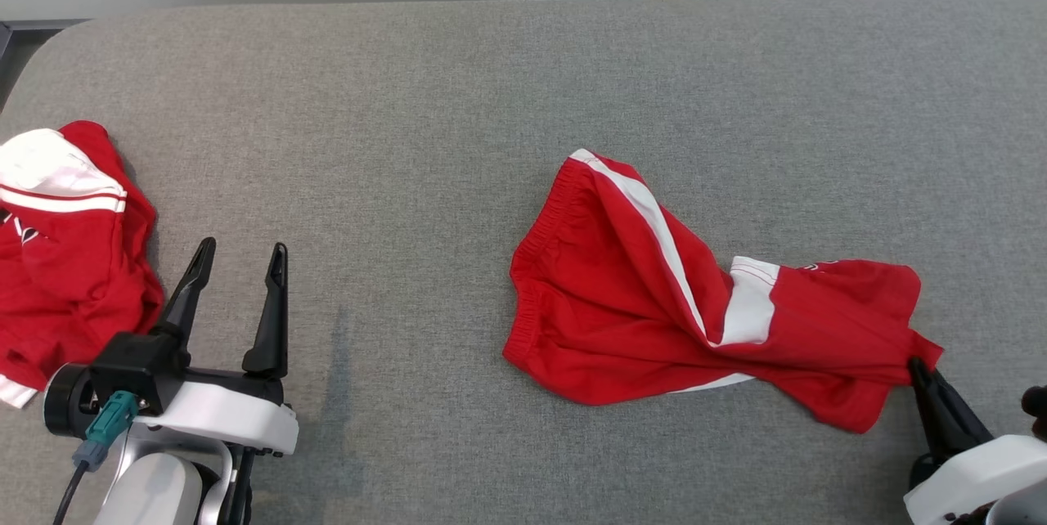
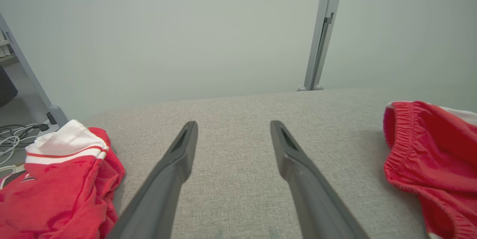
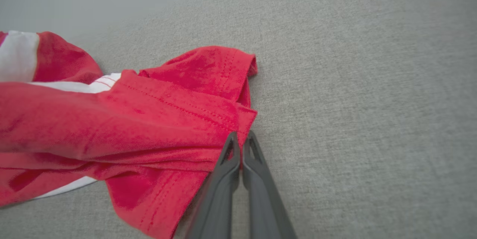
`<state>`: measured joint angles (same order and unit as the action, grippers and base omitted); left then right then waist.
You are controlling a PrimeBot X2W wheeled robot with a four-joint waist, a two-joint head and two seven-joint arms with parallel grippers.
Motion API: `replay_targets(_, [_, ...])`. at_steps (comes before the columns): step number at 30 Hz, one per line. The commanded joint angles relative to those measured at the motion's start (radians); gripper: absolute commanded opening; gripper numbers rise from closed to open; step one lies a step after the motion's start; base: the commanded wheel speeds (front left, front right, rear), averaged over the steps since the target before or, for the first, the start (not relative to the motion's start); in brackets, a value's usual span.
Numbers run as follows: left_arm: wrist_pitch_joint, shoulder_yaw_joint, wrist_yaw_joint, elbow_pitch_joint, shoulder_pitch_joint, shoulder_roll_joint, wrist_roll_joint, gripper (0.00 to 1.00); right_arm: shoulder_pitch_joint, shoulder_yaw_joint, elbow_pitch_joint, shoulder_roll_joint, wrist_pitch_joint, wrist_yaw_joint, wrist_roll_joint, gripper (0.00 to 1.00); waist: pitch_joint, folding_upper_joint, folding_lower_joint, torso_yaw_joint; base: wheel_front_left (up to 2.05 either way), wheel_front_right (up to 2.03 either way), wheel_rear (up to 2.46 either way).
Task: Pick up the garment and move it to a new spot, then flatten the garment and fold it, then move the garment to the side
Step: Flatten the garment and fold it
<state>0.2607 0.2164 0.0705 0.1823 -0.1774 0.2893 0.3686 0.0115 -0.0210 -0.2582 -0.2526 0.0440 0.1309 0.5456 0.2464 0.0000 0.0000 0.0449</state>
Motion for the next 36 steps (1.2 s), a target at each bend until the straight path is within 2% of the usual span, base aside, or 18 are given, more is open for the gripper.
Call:
replay_targets(1, [-0.001,0.001,0.003,0.000,-0.013,0.004,-0.001,1.00,0.022,-0.021,-0.022,-0.008,0.013,0.000,0.004,0.15,-0.001,0.0000,0.0000,-0.003,0.00,0.00,0.00])
replay_targets(2, [-0.001,0.003,0.004,0.000,-0.014,0.003,-0.001,1.00,0.033,-0.033,-0.036,-0.010,0.024,0.000,0.007,0.45,-0.003,0.0000,0.0000,-0.004,0.00,0.00,0.00])
replay_targets(3, [-0.003,0.005,0.005,0.001,-0.013,0.002,-0.002,1.00,0.041,-0.042,-0.044,-0.012,0.035,0.000,0.005,0.85,-0.006,0.0000,0.0000,-0.005,0.00,0.00,0.00])
replay_targets(4, [-0.003,0.007,0.006,0.001,-0.011,0.002,-0.001,1.00,0.048,-0.051,-0.045,-0.011,0.050,0.000,0.003,1.00,-0.010,0.0000,0.0000,-0.005,0.00,0.00,0.00])
replay_targets(10, [-0.003,0.007,0.012,-0.001,0.016,0.001,0.009,1.00,0.061,-0.062,0.018,-0.002,0.107,0.000,-0.036,1.00,-0.039,0.0000,0.0000,-0.011,0.00,0.00,0.00])
replay_targets(14, [-0.003,-0.002,0.027,-0.010,0.036,0.000,0.016,1.00,0.064,-0.037,0.116,0.007,0.127,0.000,-0.099,1.00,-0.063,0.0000,0.0000,-0.016,0.00,0.00,0.00])
replay_targets(20, [-0.003,-0.018,0.050,-0.023,0.083,-0.002,0.031,1.00,0.078,-0.030,0.213,0.052,0.087,0.000,-0.218,1.00,-0.114,0.0000,0.0000,-0.023,0.00,0.00,0.00])
replay_targets(25, [-0.009,-0.019,0.064,-0.038,0.135,0.003,0.035,1.00,0.050,-0.043,0.221,0.087,0.054,0.000,-0.274,1.00,-0.158,0.0000,0.0000,-0.027,0.00,0.00,0.00])
replay_targets(36, [-0.042,-0.022,0.097,-0.097,0.218,0.020,0.044,1.00,0.006,-0.052,0.214,0.121,0.051,0.000,-0.273,1.00,-0.185,0.0000,0.0000,-0.043,0.00,0.00,0.00])
